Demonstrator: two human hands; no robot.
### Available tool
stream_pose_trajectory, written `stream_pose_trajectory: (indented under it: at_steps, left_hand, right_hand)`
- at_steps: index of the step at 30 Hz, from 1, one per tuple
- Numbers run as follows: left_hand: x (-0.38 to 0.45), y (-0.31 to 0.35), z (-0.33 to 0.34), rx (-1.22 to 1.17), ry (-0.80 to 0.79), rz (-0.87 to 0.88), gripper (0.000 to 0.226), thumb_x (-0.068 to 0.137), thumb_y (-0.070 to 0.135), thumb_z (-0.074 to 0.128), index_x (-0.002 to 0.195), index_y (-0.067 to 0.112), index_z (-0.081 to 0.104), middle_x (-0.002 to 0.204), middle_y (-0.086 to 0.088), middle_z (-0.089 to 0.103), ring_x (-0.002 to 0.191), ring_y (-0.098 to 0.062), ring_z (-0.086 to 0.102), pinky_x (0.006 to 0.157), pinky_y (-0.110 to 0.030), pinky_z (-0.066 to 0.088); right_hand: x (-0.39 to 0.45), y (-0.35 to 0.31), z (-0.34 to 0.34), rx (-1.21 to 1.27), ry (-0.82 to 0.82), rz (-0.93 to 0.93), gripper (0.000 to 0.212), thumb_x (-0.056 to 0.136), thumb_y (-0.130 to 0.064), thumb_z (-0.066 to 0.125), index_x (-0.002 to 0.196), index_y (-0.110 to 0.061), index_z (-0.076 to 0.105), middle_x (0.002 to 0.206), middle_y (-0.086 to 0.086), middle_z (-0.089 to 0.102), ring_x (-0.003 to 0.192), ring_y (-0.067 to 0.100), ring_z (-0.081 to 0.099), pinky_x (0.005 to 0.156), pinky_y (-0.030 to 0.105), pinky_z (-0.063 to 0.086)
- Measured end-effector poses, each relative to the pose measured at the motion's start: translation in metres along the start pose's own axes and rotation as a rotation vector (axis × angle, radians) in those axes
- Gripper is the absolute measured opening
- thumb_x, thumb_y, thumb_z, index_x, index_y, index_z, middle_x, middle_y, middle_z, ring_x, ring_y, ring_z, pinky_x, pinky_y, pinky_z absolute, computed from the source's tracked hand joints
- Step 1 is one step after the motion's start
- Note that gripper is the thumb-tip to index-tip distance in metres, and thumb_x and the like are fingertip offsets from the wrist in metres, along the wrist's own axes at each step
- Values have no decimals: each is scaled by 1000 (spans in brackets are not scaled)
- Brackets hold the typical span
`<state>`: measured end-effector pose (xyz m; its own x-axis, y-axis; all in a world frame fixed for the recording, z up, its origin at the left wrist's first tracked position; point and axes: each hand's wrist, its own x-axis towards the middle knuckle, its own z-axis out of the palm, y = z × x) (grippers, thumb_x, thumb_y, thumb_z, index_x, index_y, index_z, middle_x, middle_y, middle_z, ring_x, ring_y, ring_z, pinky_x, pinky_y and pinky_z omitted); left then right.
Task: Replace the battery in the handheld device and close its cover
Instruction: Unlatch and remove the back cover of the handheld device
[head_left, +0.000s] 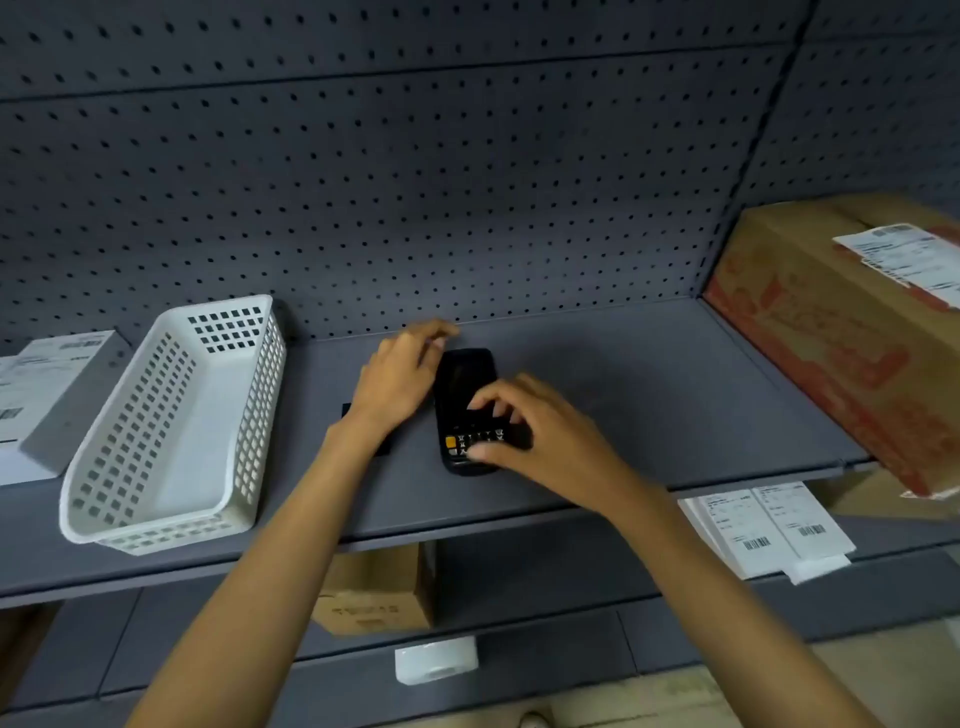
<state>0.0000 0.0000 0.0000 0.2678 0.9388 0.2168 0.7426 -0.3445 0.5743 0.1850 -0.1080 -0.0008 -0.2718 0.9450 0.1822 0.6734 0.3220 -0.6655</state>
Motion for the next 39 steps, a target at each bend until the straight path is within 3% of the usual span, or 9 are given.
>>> stream_pose_trajectory:
  at_steps: [5, 9, 17, 22, 24, 30, 32, 35, 39]
  left_hand:
    - [1, -9, 10, -66, -32, -56, 25, 100, 33, 42, 117, 36, 59, 113, 6, 70, 108, -21, 65, 93, -46, 52]
    - [0, -11, 13, -115, -30, -69, 24, 101, 26, 47, 118, 26, 63, 110, 4, 71, 104, -17, 65, 94, -38, 52]
    - [0, -5, 12, -190, -17, -83, 24, 101, 21, 48, 116, 20, 66, 106, 3, 71, 104, -11, 63, 89, -24, 47]
    - [5, 2, 7, -234, -4, -89, 27, 100, 19, 48, 122, 21, 64, 108, 1, 69, 98, -6, 60, 75, 0, 39]
    - [8, 5, 5, -259, 0, -86, 27, 100, 19, 48, 121, 22, 64, 109, 0, 69, 98, -8, 61, 76, -3, 41]
    - [15, 8, 0, -336, 12, -51, 28, 100, 18, 44, 118, 28, 63, 109, -1, 70, 101, -26, 64, 91, -37, 50]
    - [17, 8, -2, -354, 11, -40, 30, 100, 13, 42, 117, 27, 63, 105, -3, 70, 99, -25, 63, 89, -38, 49]
    - [18, 6, -2, -392, -5, -36, 33, 99, 7, 40, 115, 25, 63, 101, -5, 69, 99, -18, 63, 86, -33, 46]
    - [18, 4, -2, -453, -43, -42, 32, 100, 7, 42, 115, 26, 62, 101, 1, 66, 99, -13, 62, 90, -26, 45]
  right_hand:
    - [5, 3, 8, -174, -83, -14, 62, 76, -51, 77, 127, -37, 45, 116, -17, 40, 111, 4, 44, 78, 30, 47]
    - [8, 6, 7, -197, -108, -37, 66, 77, -50, 77, 130, -37, 41, 108, -19, 31, 100, 2, 41, 78, 30, 49]
    - [9, 8, 4, -201, -115, -68, 68, 79, -50, 75, 133, -33, 38, 109, -16, 36, 97, 11, 55, 79, 27, 48]
    - [3, 8, -1, -116, -117, -36, 63, 87, -49, 68, 138, -35, 33, 107, -18, 35, 87, 5, 46, 76, 20, 38]
    - [0, 9, -3, -62, -128, -24, 66, 90, -47, 66, 143, -37, 27, 111, -18, 36, 90, 3, 45, 79, 20, 38]
    - [-1, 6, -1, 36, -176, -18, 73, 97, -40, 58, 151, -48, 10, 112, -26, 35, 88, -6, 47, 92, 26, 45]
    - [-2, 6, 1, 67, -176, -30, 72, 99, -35, 55, 152, -49, 9, 122, -24, 42, 93, -11, 49, 95, 27, 45]
    - [-2, 7, 0, 93, -176, -43, 68, 102, -31, 52, 152, -49, 9, 154, -12, 34, 129, 2, 46, 109, 35, 41]
    - [-6, 14, -5, 48, -166, -61, 66, 102, -34, 50, 152, -49, 9, 161, -13, 26, 143, 9, 37, 112, 37, 41]
